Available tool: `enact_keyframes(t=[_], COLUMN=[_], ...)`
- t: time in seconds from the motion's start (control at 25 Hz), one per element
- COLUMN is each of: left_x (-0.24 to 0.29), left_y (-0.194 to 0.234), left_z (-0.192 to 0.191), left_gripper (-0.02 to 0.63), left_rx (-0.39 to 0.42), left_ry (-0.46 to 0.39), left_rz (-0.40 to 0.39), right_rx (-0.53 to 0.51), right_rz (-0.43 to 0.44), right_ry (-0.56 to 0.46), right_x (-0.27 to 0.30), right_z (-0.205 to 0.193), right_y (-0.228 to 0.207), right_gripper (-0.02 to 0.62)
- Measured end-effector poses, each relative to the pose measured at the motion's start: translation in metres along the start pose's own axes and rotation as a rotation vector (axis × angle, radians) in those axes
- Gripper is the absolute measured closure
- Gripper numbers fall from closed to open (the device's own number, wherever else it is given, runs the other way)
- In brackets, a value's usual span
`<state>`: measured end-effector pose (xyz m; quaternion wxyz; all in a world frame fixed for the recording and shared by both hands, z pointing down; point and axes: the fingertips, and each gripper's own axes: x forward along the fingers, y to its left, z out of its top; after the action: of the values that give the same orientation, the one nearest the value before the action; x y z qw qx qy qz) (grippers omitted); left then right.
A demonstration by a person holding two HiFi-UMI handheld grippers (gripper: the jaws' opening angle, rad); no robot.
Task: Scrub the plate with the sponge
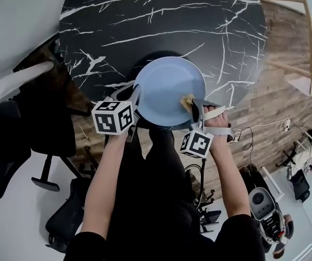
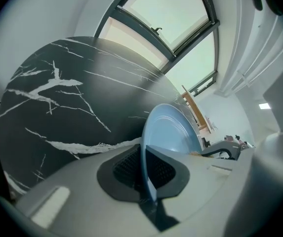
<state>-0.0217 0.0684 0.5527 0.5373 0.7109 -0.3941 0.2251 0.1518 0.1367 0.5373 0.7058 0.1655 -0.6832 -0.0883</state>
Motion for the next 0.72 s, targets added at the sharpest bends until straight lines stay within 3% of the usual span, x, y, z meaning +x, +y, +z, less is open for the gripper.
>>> enact_keyframes(t=[0.16, 0.56, 0.72], left_x=[-0.001, -0.001, -0.001], left_y=[0.001, 0.0, 0.0], left_z=[-0.001, -0.003, -0.003], left_gripper=[0.591, 0.591, 0.589], left_rx=[-0.012, -0.019, -0.02], left_ry=[-0.004, -0.002, 0.003], left_rz=[0.002, -0.012, -0.02], right_rx=[0.011, -0.096, -0.132], right_rz=[0.06, 0.156, 0.142], right_ry=[-0.053, -0.185, -0.251], right_x=[-0.006, -0.017, -0.016], right_z=[0.014, 0.073, 0.103], right_y=[0.022, 0.057, 0.062], right_gripper=[0.574, 0.574, 0.574])
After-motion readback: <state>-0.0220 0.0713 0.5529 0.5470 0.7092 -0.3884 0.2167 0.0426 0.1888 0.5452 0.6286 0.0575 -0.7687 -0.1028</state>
